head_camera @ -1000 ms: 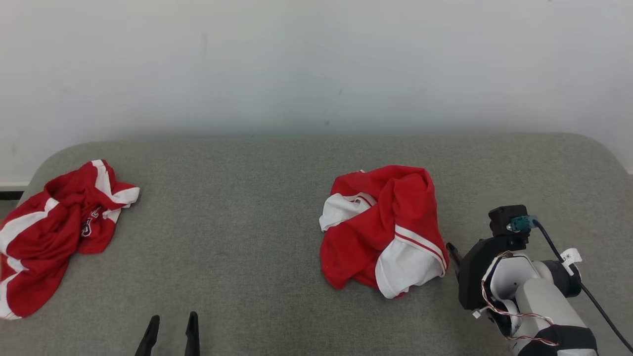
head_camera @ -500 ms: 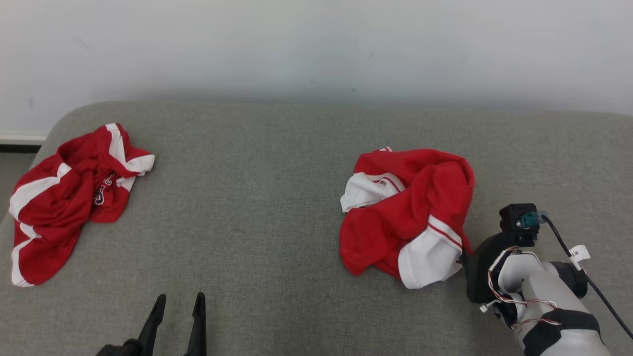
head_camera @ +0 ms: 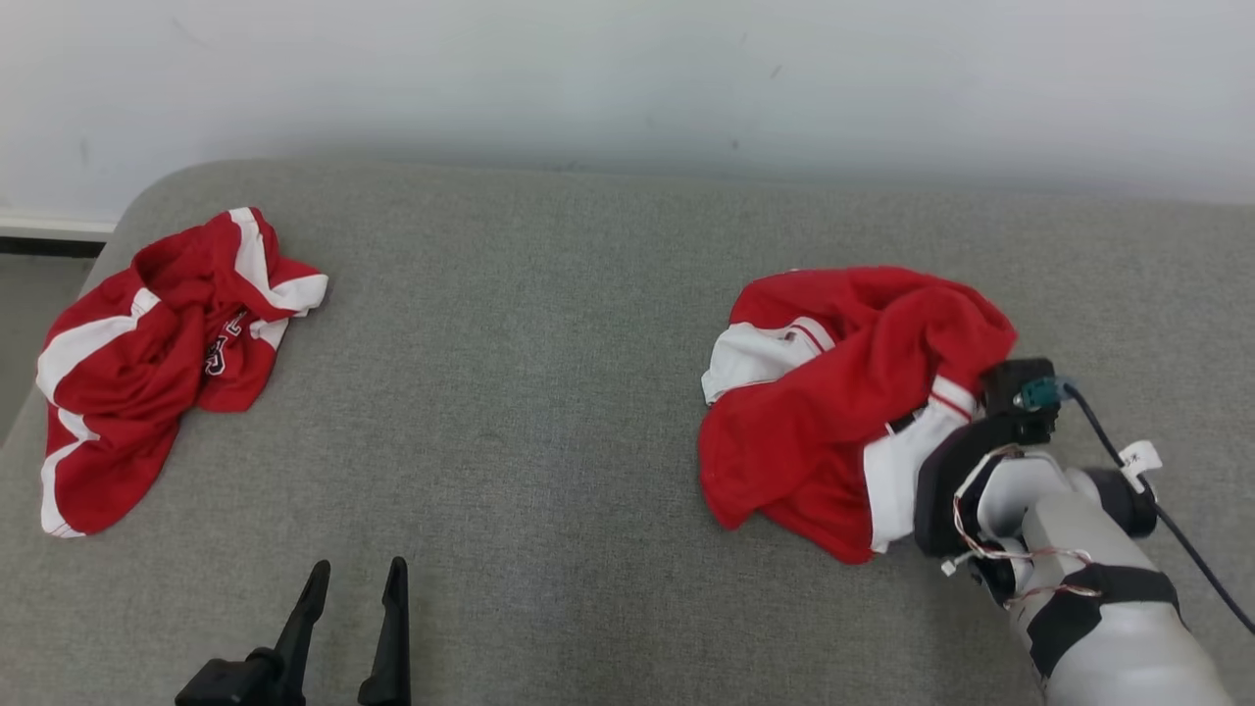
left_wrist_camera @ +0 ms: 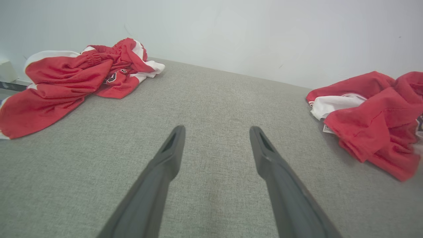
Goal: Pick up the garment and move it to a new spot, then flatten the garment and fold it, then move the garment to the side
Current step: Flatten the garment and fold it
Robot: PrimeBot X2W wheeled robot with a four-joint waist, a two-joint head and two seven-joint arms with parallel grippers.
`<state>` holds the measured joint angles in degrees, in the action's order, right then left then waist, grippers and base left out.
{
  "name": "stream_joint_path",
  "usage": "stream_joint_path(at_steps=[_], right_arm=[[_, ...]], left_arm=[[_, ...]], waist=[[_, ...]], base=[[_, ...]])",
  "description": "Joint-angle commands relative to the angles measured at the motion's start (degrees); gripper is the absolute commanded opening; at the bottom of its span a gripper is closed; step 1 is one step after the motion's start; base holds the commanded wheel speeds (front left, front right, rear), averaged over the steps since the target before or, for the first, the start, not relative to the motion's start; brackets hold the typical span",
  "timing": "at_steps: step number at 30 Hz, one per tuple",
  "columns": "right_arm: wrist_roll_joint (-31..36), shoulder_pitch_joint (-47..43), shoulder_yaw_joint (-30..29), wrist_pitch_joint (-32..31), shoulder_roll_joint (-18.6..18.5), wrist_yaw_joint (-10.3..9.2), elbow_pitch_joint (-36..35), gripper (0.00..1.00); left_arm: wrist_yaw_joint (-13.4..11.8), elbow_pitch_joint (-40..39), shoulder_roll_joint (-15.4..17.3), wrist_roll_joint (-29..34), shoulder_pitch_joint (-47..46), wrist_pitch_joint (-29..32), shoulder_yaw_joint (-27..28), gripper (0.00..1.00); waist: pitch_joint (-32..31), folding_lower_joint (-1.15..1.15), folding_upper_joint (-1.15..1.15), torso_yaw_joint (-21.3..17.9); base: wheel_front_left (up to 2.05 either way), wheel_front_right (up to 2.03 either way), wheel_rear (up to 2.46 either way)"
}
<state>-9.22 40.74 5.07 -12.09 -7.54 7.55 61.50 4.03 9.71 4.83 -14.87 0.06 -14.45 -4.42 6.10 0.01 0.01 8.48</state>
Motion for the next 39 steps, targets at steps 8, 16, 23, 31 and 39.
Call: stream_joint_path(at_steps=[8, 16, 23, 31, 39], right_arm=[[1.4, 5.2, 3.8, 6.0, 1.8, -0.12, -6.4, 0.0], [-5.5, 9.3, 12.5, 6.7, 4.3, -0.12, -17.1, 0.0], [-18.8, 15.1, 20.4, 8.3, 4.7, -0.12, -24.9, 0.0], [-33.1, 23.1, 24.8, 20.5, 4.6, -0.12, -26.7, 0.0], [-26.1, 22.4, 22.5, 22.3, 3.4, -0.12, -10.0, 0.0]], left_arm=[[-0.3, 1.1, 0.4, -0.9, 1.9, -0.6, 1.0, 1.0], [-0.7, 0.7, 0.4, -1.4, 2.8, -0.7, 1.8, 1.0], [-0.8, 0.8, 0.3, -1.5, 2.8, -0.8, 1.8, 1.0], [-0.5, 0.7, 0.2, -1.2, 3.4, -0.7, 1.7, 1.0], [-0.4, 0.2, -0.1, -1.1, 3.9, -0.7, 1.9, 1.0]], waist=[[-5.4, -0.01, -0.01, -2.3], [-7.8, -0.01, -0.01, -4.2], [-8.0, -0.01, -0.01, -4.7], [-8.2, -0.01, -0.01, -4.7], [-8.3, -0.01, -0.01, -5.8]], base=[[0.0, 0.0, 0.0], [0.0, 0.0, 0.0], [0.0, 0.0, 0.0], [0.0, 0.0, 0.0], [0.0, 0.0, 0.0]])
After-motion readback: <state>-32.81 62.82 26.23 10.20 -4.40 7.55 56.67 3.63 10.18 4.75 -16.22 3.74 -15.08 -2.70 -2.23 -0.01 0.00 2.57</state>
